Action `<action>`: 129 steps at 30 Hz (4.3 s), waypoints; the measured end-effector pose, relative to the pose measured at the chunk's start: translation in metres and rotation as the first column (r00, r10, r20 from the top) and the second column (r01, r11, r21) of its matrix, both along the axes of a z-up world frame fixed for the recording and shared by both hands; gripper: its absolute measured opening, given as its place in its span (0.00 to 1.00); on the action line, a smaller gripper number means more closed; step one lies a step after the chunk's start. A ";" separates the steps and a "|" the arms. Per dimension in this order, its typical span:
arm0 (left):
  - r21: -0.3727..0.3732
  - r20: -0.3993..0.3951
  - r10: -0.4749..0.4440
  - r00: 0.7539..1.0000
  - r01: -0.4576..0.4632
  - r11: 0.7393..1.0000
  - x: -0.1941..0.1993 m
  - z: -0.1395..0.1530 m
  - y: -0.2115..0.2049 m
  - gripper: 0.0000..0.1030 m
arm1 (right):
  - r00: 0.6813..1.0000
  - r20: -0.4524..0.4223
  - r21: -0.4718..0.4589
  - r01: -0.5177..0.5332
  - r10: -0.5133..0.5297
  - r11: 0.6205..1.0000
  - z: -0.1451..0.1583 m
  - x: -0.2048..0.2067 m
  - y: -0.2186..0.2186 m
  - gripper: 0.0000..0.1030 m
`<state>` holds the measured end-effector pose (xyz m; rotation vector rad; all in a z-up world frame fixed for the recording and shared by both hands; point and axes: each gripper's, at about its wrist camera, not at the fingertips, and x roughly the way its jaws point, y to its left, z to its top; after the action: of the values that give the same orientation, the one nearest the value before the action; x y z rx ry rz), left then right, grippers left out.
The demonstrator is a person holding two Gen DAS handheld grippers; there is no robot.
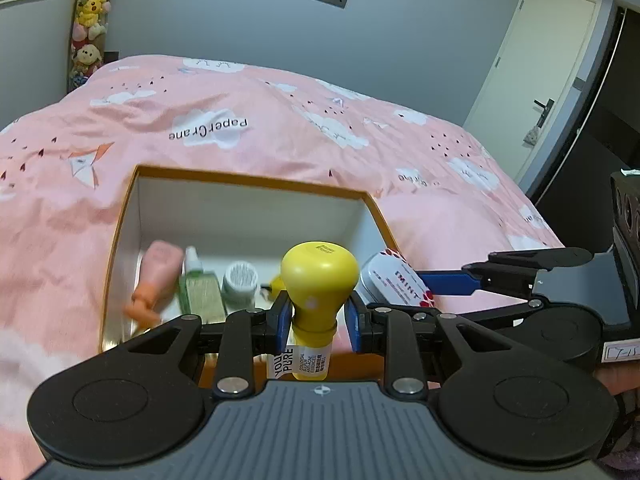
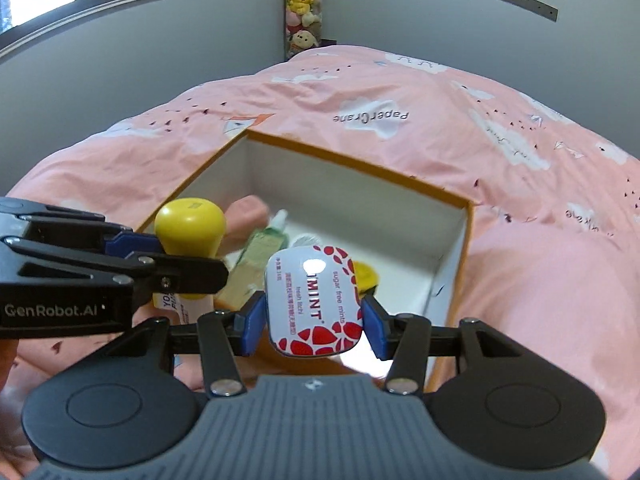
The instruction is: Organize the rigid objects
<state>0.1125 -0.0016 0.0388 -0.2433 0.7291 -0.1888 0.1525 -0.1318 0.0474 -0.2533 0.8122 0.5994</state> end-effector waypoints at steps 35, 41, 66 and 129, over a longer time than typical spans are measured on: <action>-0.031 -0.248 0.006 0.969 -0.014 0.999 0.152 -0.098 -0.002 0.30 | 0.998 -0.038 -0.391 -0.068 0.057 0.918 -0.104 0.143 0.049 0.49; 0.003 -0.278 0.028 0.960 -0.028 1.000 0.158 -0.102 -0.004 0.30 | 0.997 -0.016 -0.434 -0.072 0.072 0.898 -0.110 0.144 0.053 0.49; 0.017 -0.184 0.108 0.977 -0.106 0.994 0.140 -0.074 -0.004 0.64 | 0.995 0.046 -0.429 -0.063 0.092 0.901 -0.088 0.133 0.050 0.59; 0.322 0.163 0.293 0.942 -0.331 0.887 -0.088 -0.036 0.018 1.00 | 0.880 0.136 0.155 0.434 -0.454 0.887 -0.043 -0.073 -0.032 0.97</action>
<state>0.0242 0.0159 0.0029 -0.0113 0.5911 0.2338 0.0790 -0.1634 0.0048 -0.0001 0.6366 0.1855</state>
